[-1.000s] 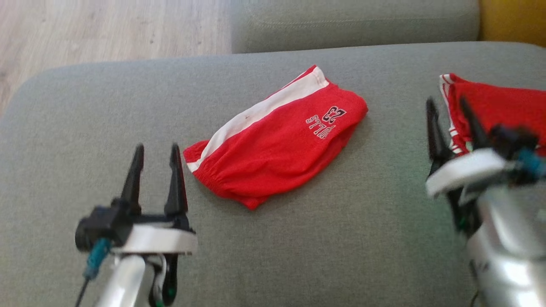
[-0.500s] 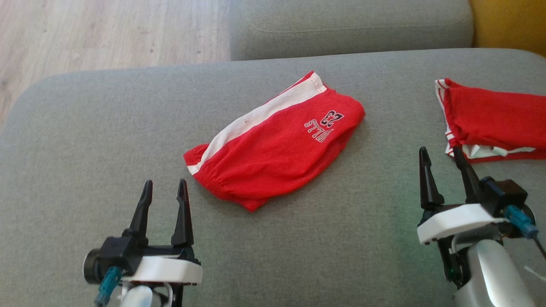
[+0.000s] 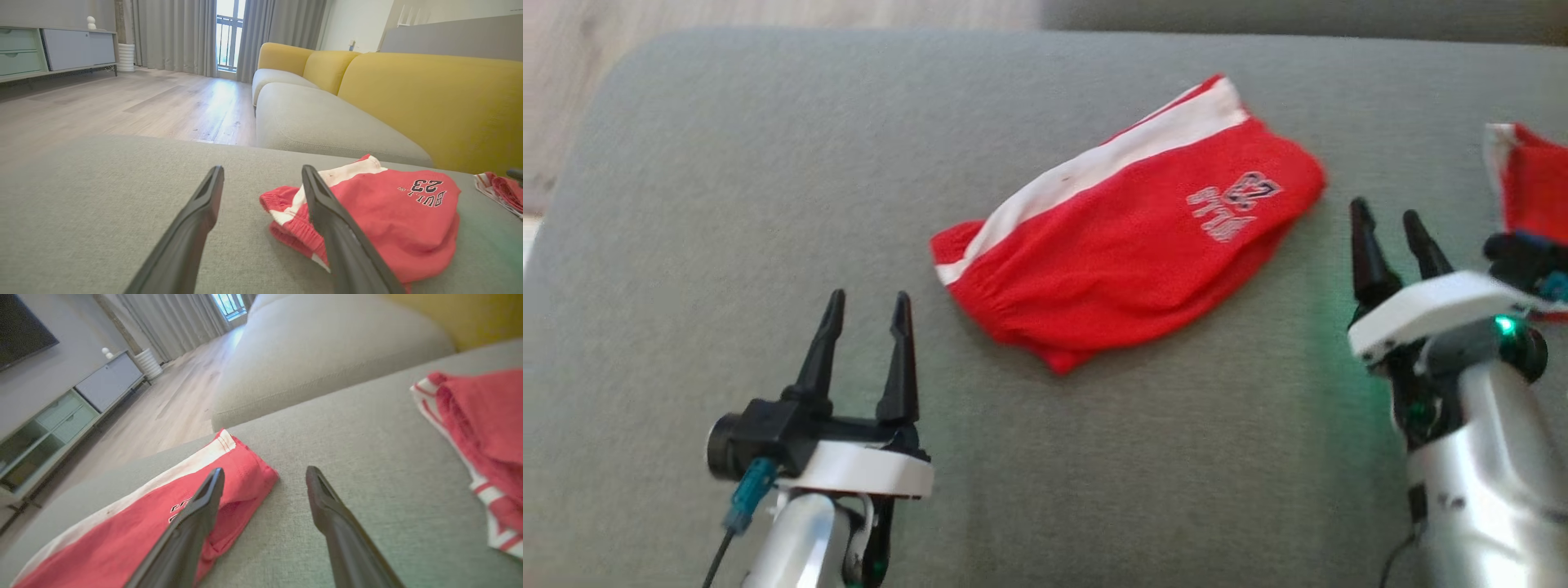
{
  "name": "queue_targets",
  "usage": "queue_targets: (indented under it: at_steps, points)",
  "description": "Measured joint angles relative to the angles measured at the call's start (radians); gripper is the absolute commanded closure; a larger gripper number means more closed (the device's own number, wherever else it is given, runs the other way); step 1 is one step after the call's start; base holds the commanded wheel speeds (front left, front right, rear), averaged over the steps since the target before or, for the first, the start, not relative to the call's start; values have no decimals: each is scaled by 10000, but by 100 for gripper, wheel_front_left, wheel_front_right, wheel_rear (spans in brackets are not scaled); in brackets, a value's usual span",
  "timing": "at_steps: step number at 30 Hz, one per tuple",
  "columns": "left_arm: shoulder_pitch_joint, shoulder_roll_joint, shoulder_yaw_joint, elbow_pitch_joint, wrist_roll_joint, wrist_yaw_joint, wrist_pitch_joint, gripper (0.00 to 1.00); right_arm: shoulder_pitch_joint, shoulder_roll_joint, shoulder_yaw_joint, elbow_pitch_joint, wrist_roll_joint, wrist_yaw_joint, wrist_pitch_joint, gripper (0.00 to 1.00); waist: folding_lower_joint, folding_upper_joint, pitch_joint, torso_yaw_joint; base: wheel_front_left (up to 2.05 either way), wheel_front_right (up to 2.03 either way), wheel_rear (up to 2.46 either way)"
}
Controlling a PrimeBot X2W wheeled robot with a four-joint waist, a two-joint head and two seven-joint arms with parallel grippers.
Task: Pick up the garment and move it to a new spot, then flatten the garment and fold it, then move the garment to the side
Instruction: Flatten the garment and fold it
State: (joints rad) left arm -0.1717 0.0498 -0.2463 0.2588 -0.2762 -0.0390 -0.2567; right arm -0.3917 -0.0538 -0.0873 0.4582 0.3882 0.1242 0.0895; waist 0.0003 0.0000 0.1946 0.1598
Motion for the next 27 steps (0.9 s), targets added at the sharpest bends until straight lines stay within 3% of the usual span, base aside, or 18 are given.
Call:
queue_targets:
  at_steps: [6, 13, 24, 26, 27]
  points:
    - [-301, -19, -560, 109, -311, 31, 0, 0, -1328, 4, -811, 2013, 836, -2, 533, 0, 0, 0, 539, 899, 0, 0, 0]
    - [-496, -31, -859, 107, -570, 163, 0, 0, -2949, -173, -2491, 4341, -761, -2, 535, 0, -3, 0, 890, 1780, 0, 0, 0]
    - [-539, -40, -1191, 125, -763, 318, 0, 0, -4391, -431, -3104, 6165, -1923, -2, 447, 0, -4, 0, 1082, 2292, 0, 0, 0]
    - [-564, -40, -1220, 117, -763, 351, 0, 0, -4512, -437, -3149, 6357, -2117, -2, 328, 13, -4, 0, 1104, 2299, 0, 0, 0]
    - [-570, -40, -1241, 117, -763, 393, 0, 0, -4580, -437, -3156, 6450, -2234, -2, 284, 50, -4, 0, 1112, 2291, 0, 0, 0]
